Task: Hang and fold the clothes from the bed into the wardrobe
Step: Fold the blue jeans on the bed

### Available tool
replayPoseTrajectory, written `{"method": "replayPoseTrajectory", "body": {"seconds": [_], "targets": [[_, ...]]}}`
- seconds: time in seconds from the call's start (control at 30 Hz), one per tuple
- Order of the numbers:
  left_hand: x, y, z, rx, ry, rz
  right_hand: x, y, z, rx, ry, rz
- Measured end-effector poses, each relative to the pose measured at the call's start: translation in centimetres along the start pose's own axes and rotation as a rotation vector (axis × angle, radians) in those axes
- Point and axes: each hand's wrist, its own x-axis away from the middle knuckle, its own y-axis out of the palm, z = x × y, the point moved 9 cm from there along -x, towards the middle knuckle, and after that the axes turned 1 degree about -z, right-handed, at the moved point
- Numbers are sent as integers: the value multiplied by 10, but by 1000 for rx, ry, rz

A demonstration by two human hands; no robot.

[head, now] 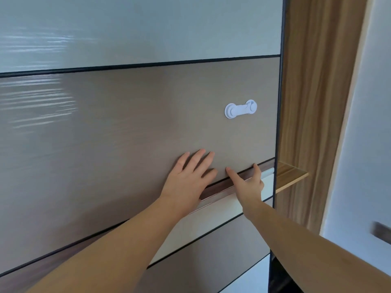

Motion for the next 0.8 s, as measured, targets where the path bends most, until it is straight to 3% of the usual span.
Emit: {"method": "replayPoseTrajectory", "body": {"seconds": [0.33, 0.8], "targets": [[-119, -2, 75, 29, 167, 74, -94, -71, -1, -163, 134, 23], [-262, 19, 160, 10, 143, 2, -222, -172, -13, -145, 147, 16]]}}
